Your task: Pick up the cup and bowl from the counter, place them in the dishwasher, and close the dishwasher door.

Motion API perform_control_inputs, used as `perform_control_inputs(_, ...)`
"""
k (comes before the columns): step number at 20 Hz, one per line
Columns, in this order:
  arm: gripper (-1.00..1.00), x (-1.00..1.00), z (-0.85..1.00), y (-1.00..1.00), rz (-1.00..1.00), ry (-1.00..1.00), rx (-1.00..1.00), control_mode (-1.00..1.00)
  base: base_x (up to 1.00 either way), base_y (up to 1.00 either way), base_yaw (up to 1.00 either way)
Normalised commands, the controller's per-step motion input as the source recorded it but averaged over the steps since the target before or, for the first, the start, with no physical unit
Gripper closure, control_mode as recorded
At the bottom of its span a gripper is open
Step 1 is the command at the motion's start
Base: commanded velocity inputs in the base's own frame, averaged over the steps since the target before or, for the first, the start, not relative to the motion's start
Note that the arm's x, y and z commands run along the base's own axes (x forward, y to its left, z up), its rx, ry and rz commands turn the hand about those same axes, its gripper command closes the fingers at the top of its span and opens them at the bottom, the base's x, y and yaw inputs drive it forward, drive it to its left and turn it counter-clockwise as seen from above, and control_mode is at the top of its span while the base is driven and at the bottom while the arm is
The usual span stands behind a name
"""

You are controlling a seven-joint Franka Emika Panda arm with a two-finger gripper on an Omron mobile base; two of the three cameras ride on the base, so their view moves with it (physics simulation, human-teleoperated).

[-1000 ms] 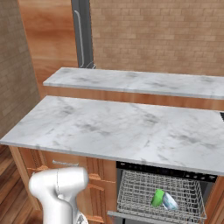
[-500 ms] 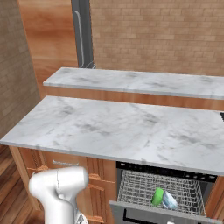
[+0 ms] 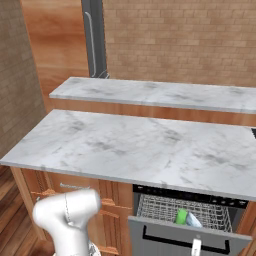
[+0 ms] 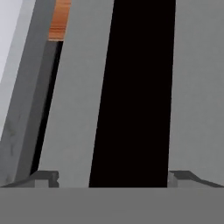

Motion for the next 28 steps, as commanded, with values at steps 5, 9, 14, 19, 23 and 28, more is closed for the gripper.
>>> perform_control_inputs(5,-1.00,0.61,-0.64,-0.07,0.03,-0.20,0.00,-1.00,0.00,0.00,0.00)
perform_control_inputs(9,-1.00,0.65,-0.66,-0.07,0.03,-0.19,0.00,-1.00,0.00,0.00,0.00)
perform_control_inputs(14,-1.00,0.70,-0.67,-0.09,0.03,-0.19,0.00,-1.00,0.00,0.00,0.00)
perform_control_inputs(19,-1.00,0.68,-0.65,-0.08,0.03,-0.19,0.00,-1.00,0.00,0.00,0.00)
perform_control_inputs(23,-1.00,0.61,-0.68,-0.06,0.03,-0.20,0.00,-1.00,0.00,0.00,0.00)
perform_control_inputs(28,-1.00,0.65,-0.68,-0.07,0.03,-0.19,0.00,-1.00,0.00,0.00,0.00)
